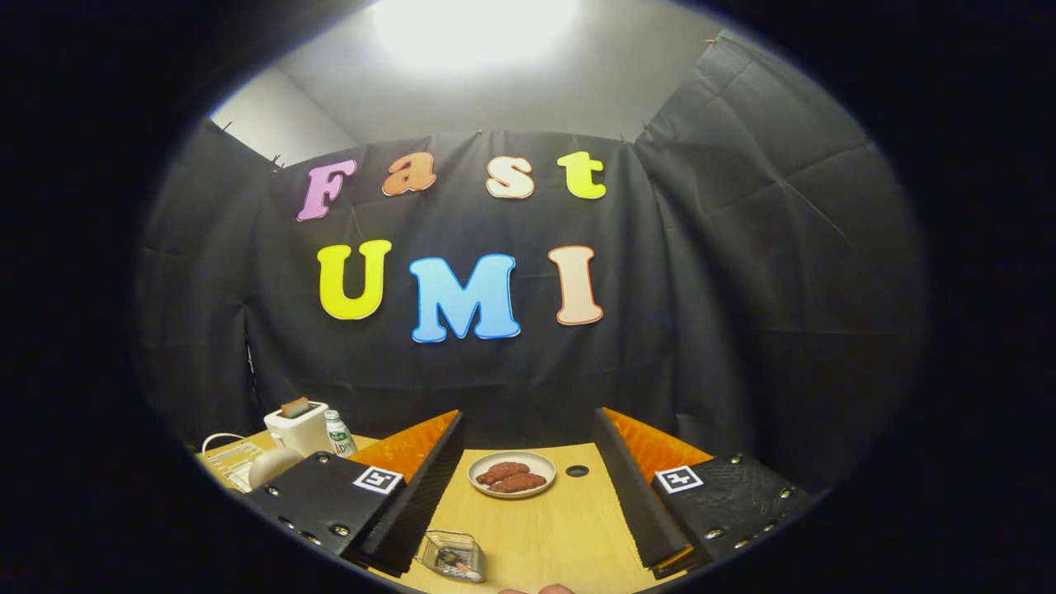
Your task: Take the plate from the dish rack, then take the spoon from the basket and place it into the plate.
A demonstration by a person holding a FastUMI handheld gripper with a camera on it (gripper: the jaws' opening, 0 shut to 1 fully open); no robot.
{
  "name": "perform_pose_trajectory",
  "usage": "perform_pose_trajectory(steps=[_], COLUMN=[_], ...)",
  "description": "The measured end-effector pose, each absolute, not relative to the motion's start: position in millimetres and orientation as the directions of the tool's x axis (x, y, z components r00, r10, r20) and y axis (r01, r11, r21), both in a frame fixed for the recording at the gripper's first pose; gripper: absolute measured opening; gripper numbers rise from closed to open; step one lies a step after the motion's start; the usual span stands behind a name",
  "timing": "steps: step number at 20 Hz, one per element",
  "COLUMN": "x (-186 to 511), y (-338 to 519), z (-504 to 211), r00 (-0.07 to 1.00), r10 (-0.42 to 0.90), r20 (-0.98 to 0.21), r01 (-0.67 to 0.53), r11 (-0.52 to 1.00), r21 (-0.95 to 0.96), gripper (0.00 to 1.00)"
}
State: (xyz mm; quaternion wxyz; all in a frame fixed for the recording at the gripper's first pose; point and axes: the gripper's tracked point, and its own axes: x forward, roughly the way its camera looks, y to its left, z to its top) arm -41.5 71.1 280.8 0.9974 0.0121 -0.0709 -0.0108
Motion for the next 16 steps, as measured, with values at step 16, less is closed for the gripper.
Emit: perform_pose_trajectory(steps=[16], x=[-28.1], y=[242.3], z=[287.7], r00=[0.969], r10=[0.208], r20=[-0.135], r01=[-0.197], r11=[0.976], r21=[0.089], gripper=[0.96])
